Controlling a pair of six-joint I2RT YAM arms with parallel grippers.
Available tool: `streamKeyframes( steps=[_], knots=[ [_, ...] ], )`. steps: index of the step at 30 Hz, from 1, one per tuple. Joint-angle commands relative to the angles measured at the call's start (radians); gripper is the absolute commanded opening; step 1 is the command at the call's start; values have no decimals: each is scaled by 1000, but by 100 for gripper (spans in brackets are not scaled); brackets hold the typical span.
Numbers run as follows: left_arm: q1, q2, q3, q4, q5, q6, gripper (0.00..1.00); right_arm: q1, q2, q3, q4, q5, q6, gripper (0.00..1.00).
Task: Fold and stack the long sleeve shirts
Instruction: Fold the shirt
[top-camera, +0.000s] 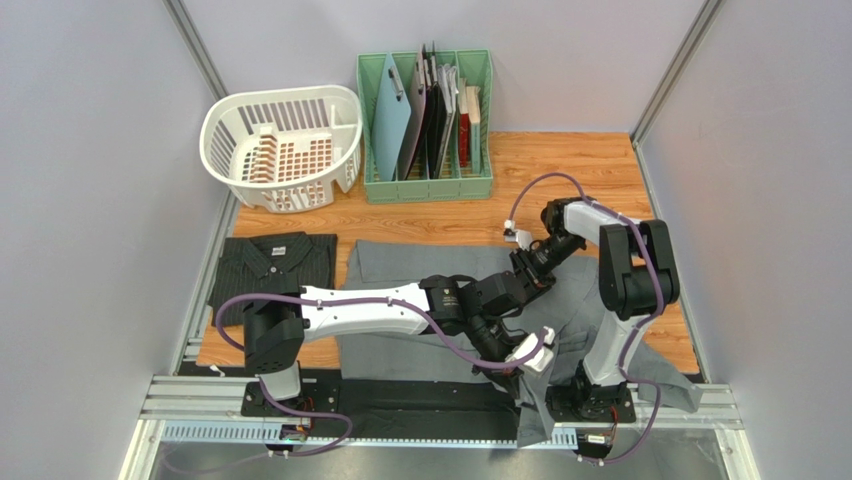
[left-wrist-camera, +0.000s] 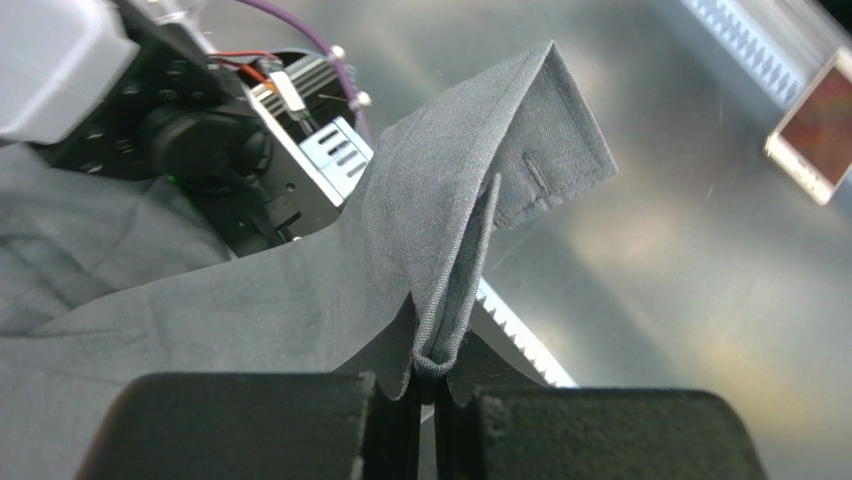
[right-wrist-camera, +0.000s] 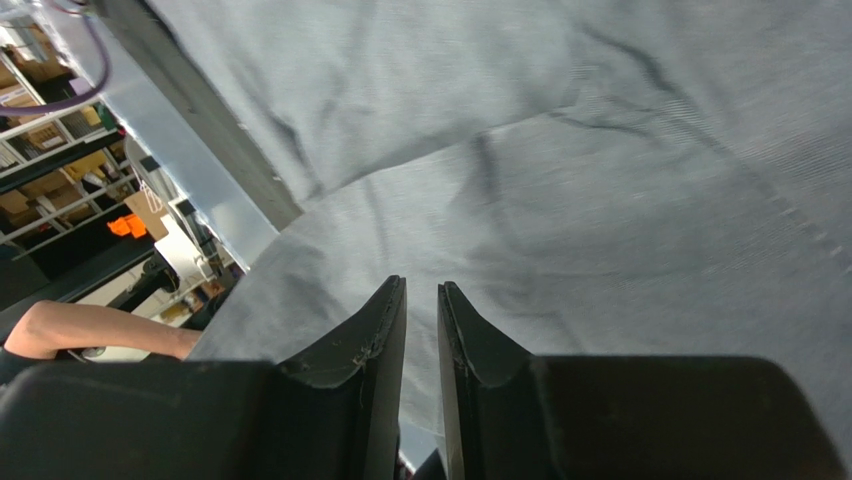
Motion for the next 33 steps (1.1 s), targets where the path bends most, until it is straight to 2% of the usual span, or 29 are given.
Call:
streamKeyframes(
  steps=[1,3,6,8,9,14,20,22,24,26,28,29,30,33],
  knots=[
    [62,-53,36,213,-34,-298,0,-11,118,43,5,112,10,25],
    [143,-100,-49,345,-50,-507,0,-31,133,57,-37,96,-6,30],
    [252,-172,-197,455,-94,-678,0,-92,102,95,-115,28,-49,40],
    [332,-203,-295,464,-126,-734,0,-134,59,156,-181,5,-95,45],
    [364,-229,-329,484,-148,-807,0,-157,44,182,-187,23,-95,48],
    [572,-303,-530,520,-238,-978,0,-171,-5,196,-235,68,-134,54],
    [714,-392,-648,483,-355,-983,2,-187,33,163,-207,151,-140,54],
    [751,-412,-691,455,-373,-981,14,-198,44,166,-207,166,-141,54],
    [766,-433,-697,386,-352,-961,39,-204,51,172,-215,194,-155,53],
    [780,-467,-677,273,-322,-917,53,-204,54,167,-218,217,-163,53],
    [811,-492,-627,192,-251,-851,53,-206,48,157,-218,223,-172,52],
    [827,-521,-607,91,-234,-817,54,-206,45,150,-218,225,-174,52],
    [844,-536,-564,43,-219,-733,55,-206,42,140,-219,226,-178,52],
    [910,-568,-454,-147,-249,-566,58,-206,13,120,-224,220,-197,51]
  ],
)
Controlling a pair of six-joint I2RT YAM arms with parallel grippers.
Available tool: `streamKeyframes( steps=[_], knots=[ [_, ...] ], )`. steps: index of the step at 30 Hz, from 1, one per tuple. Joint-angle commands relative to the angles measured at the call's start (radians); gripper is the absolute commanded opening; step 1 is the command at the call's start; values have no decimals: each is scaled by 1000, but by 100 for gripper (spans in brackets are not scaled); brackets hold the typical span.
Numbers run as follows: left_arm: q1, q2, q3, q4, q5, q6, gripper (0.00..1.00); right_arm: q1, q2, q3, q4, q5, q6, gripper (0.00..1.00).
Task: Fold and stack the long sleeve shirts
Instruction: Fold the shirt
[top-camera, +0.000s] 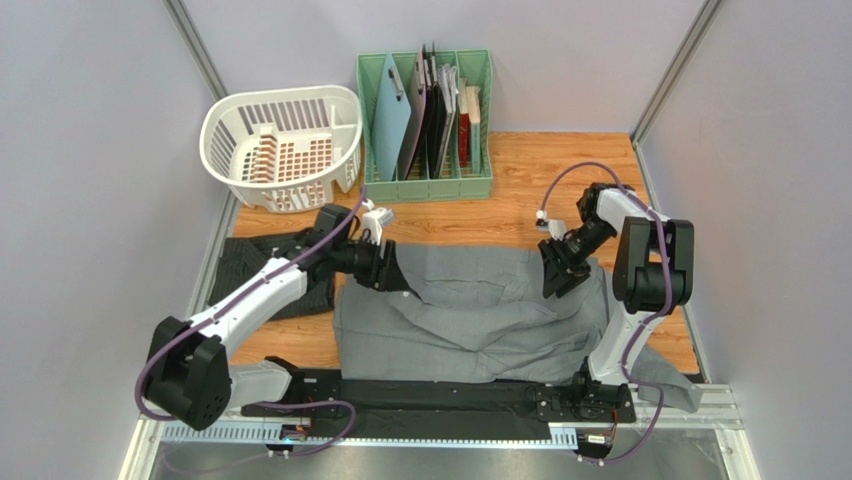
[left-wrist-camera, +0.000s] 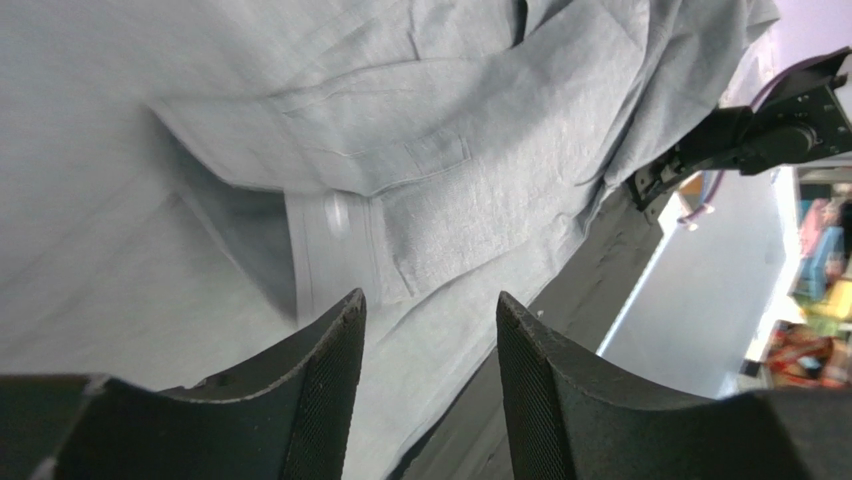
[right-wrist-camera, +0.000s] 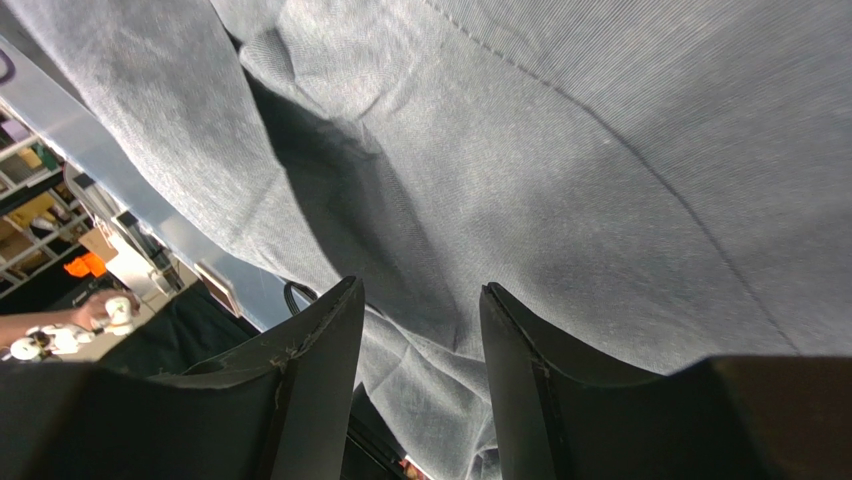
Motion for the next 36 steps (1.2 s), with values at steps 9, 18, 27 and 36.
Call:
streamKeyframes(
  steps=[9,18,27,36],
  knots=[
    [90,304,526,-588,20,535,70,3,-134,-32,-127,-40,-118,54],
    [56,537,649,-589,-67,606,69,4,-169,-46,-158,17,-153,56],
    [38,651,635,-602,6,607,68,1,-201,-124,-130,51,-162,60],
    [22,688,640,-558,37,580,56,-2,-215,-133,-117,91,-162,60]
  ],
)
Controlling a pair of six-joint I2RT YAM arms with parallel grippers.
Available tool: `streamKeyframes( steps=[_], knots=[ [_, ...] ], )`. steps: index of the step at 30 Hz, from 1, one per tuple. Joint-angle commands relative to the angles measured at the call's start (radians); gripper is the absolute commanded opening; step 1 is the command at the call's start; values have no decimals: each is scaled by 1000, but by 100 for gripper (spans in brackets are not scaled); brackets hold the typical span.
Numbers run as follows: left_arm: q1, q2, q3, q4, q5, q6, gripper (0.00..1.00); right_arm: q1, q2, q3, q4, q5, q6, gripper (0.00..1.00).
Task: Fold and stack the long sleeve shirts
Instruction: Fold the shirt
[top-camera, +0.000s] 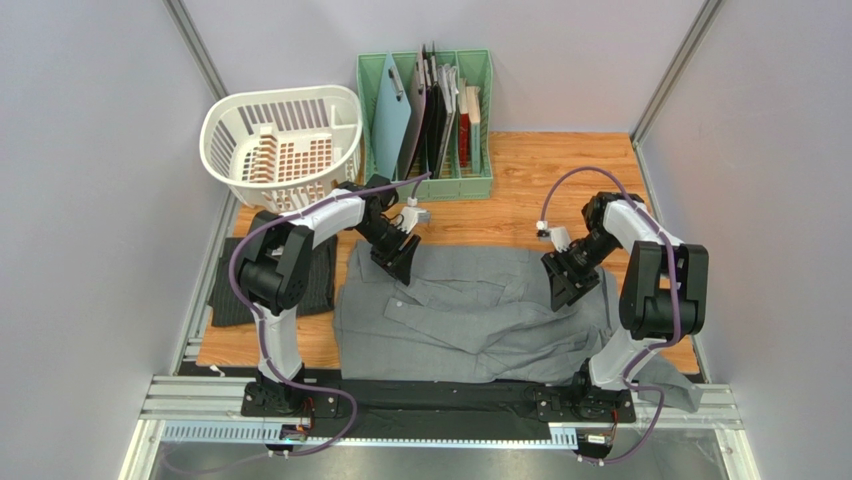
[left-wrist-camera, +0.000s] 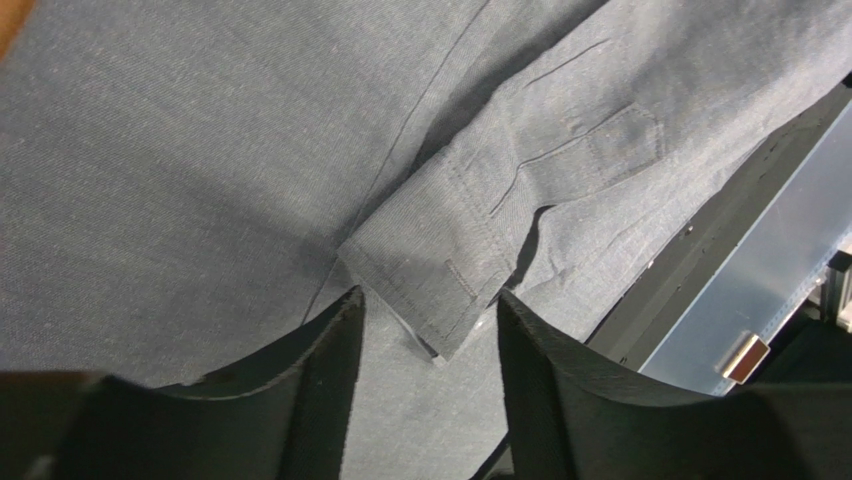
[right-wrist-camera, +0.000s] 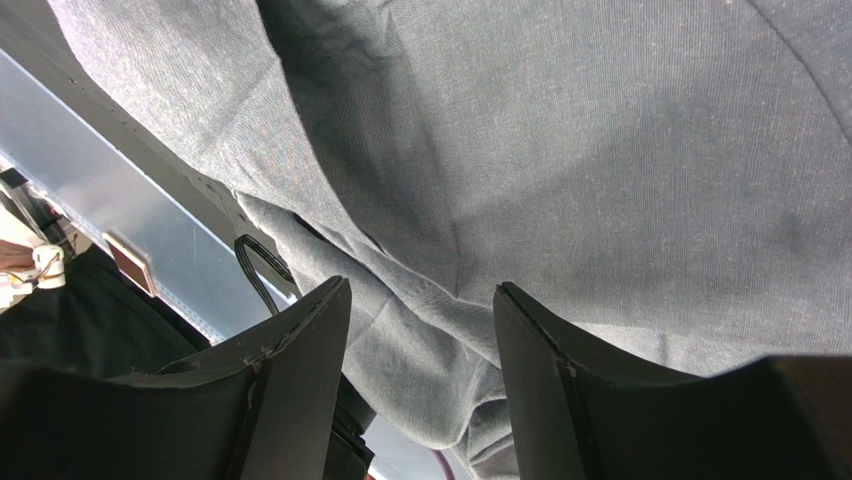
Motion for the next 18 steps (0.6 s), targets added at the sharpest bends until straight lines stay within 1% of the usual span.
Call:
streamKeyframes(
  steps=[1,8,11,13,14,16,18],
  knots=[
    [-15,-7,17,28,51,-7,55,-5,-23,11,-108,22,-20,60],
    [-15,8,-4,66,60,-33,42,-9,-14,31,-106,22,-20,60],
    [-15,-7,-1,66,74,-37,25,-17,-20,33,-106,32,-35,63],
    [-15,-42,-7,59,112,-37,3,-29,-23,39,-100,41,-34,64],
    [-15,-61,-9,54,123,-37,0,-34,-23,43,-93,42,-32,64],
    [-15,-124,-21,34,159,-20,0,-49,-8,69,-88,34,-21,64],
    [-15,-197,-33,16,154,-4,0,-68,8,109,-82,19,1,62]
  ],
)
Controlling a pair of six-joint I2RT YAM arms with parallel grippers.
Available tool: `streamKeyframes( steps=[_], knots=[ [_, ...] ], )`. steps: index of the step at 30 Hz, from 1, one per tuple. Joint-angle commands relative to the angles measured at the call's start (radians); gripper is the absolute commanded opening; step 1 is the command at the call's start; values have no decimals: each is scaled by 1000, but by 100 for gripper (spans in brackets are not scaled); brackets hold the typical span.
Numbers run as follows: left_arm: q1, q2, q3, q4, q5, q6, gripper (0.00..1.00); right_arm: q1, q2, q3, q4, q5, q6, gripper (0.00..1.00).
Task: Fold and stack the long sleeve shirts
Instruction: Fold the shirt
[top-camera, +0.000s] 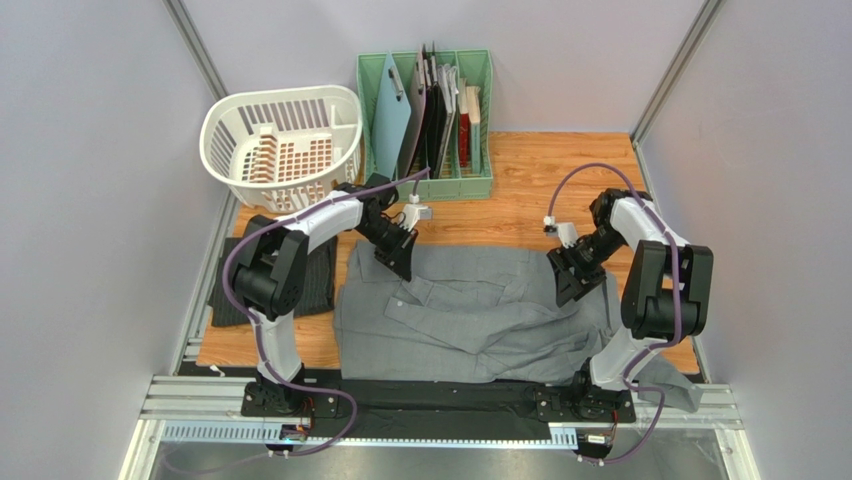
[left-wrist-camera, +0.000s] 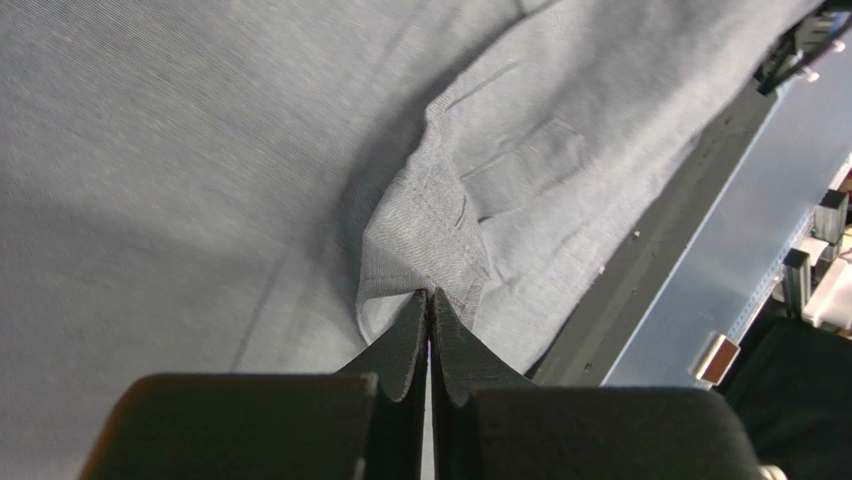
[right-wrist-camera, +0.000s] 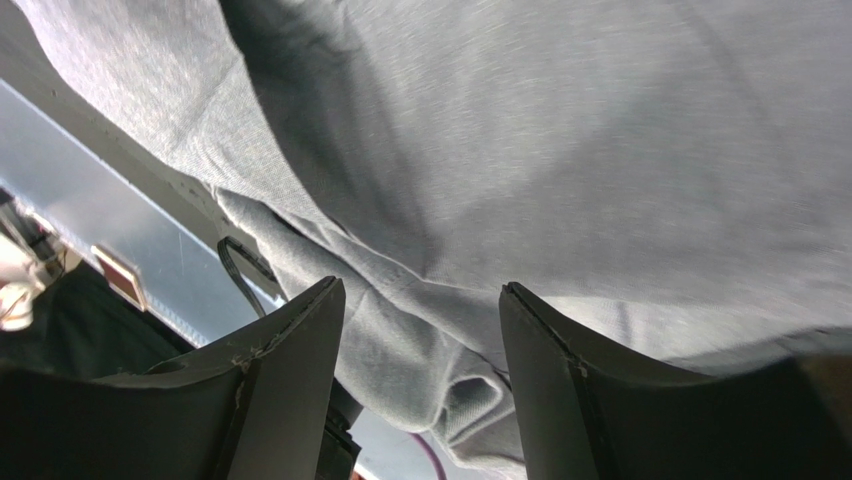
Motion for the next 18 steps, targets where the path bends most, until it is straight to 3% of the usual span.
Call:
streamKeyframes(
  steps=[1,9,18],
  knots=[
    [-3,-185,-24,-36,63,36,0,-37,18,99,-77,-24,16,61],
    [95,-283,-51,-44,-6,-6,0,-57,116,203,-65,-43,53,58],
    [208,-225,-61,47,-144,-100,0,-61,177,266,-51,-23,73,54]
  ],
)
